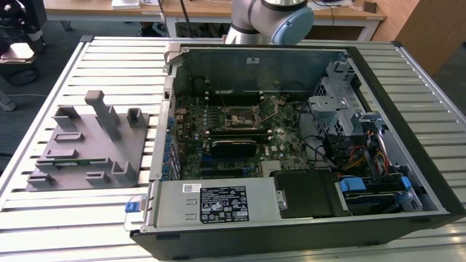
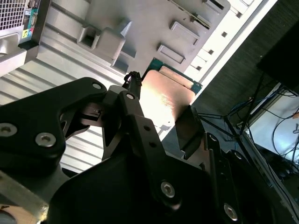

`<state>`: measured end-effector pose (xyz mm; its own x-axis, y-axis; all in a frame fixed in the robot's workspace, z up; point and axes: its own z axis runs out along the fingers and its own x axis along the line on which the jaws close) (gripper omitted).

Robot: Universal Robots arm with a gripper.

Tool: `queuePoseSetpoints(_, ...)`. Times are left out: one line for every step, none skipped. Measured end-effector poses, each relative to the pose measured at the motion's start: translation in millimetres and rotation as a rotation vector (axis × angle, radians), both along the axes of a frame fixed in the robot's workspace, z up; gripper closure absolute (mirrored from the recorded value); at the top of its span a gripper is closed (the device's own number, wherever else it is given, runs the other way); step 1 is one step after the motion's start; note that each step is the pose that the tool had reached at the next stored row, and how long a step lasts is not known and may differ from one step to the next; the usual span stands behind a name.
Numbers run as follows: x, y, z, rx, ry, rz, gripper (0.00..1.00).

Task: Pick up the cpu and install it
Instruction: 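Pick up the cpu and move it towards the insertion slot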

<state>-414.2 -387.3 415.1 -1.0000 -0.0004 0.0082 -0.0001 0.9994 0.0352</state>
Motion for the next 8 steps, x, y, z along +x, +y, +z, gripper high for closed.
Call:
queuePoseSetpoints(1.9, 0.0, 0.0, 0.0, -0.0001, 0.0, 0.46)
queuePoseSetpoints(3.7, 0.0, 0.0, 0.0, -0.0001, 0.0, 0.46)
queuePoseSetpoints(5.4, 0.0, 0.0, 0.0, 0.0, 0.0, 0.46)
queuePoseSetpoints(7.2, 0.0, 0.0, -0.0001, 0.0, 0.0, 0.46)
queuePoseSetpoints(9.0, 0.0, -0.1, 0.0001, -0.0001, 0.0, 0.46)
queuePoseSetpoints(10.8, 0.0, 0.0, 0.0, 0.0, 0.0, 0.46)
queuePoseSetpoints(12.5, 0.0, -0.1, 0.0, 0.0, 0.0, 0.46)
queuePoseSetpoints(14.3, 0.0, 0.0, -0.0001, 0.0001, 0.0, 0.46)
